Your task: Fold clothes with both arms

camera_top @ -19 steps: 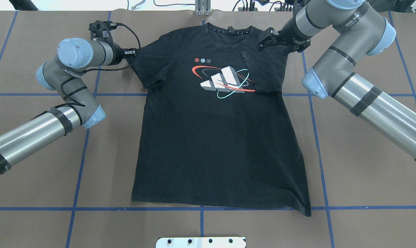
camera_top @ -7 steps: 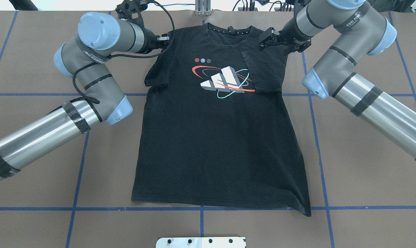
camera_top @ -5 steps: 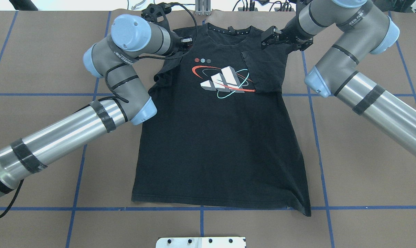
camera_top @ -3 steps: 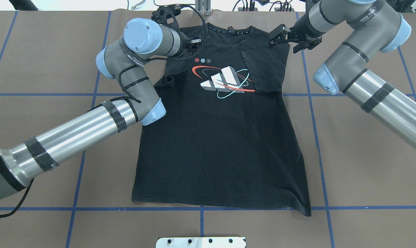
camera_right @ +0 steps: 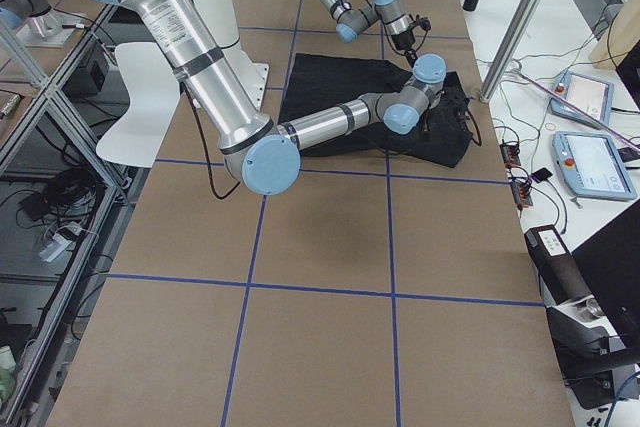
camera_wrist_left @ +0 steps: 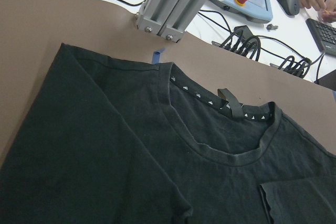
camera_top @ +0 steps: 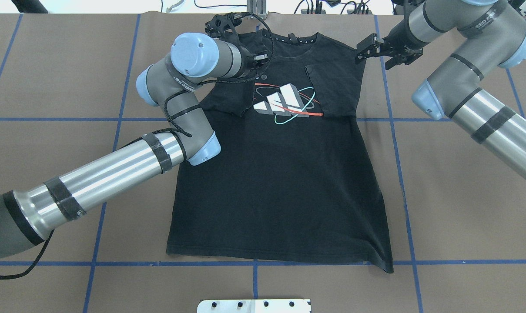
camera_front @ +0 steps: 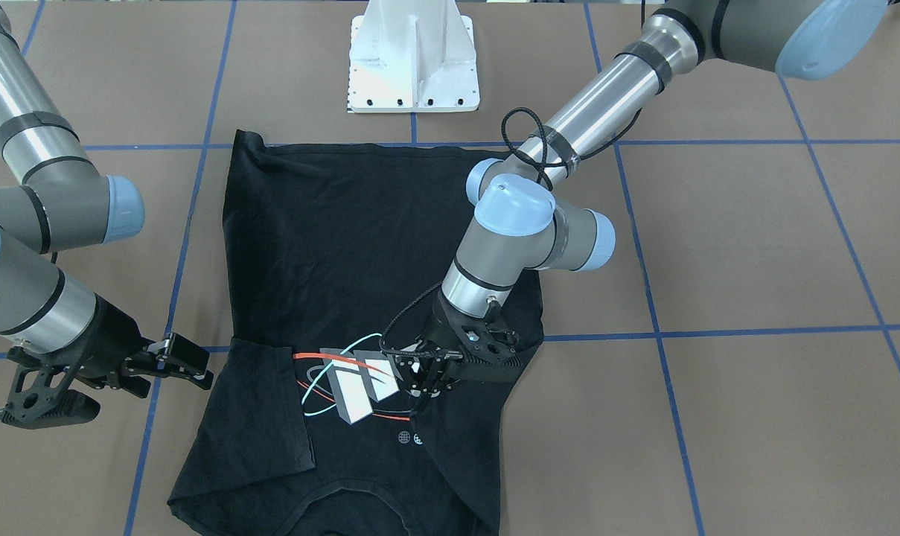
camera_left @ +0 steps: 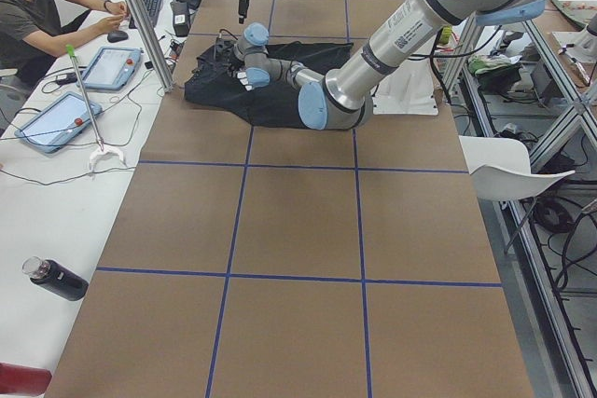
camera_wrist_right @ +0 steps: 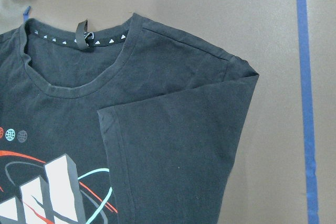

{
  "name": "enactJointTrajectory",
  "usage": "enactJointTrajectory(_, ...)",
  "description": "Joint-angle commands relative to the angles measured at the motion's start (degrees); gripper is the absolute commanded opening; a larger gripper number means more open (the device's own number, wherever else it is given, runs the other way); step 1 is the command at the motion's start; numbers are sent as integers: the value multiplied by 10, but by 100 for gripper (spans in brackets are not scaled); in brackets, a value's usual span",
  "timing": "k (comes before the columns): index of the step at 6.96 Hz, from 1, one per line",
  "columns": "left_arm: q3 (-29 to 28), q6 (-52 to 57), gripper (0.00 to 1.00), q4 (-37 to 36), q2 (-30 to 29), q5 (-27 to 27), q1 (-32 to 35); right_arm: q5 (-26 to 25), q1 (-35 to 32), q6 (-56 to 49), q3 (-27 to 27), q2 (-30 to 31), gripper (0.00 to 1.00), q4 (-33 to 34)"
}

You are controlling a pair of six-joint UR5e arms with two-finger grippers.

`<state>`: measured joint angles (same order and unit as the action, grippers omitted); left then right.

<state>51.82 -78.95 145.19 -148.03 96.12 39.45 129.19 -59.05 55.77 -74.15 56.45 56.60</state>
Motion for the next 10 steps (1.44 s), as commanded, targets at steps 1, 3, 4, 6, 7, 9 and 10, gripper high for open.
enactJointTrajectory(1,-1,-1,0,15,-1,-1,-4,1,-3,-2,0,2,100,0)
enactJointTrajectory(3,-1,-1,74,15,2,-1,-4,2,-2,-1,0,1,100,0)
enactJointTrajectory(4,-1,-1,100,16,2,-1,-3,2,-2,-1,-1,1,100,0)
enactJointTrajectory(6,11,-22,100,32,4,5,3,8,-1,6,-12,2,100,0)
enactJointTrajectory(7,55,-24,100,32,28,17,6,34,-1,18,-39,14,100,2)
enactJointTrajectory(9,204,-25,100,19,148,97,22,64,1,53,-111,68,100,4)
enactJointTrajectory(10,280,-28,100,-13,197,134,29,68,9,90,-143,95,100,5)
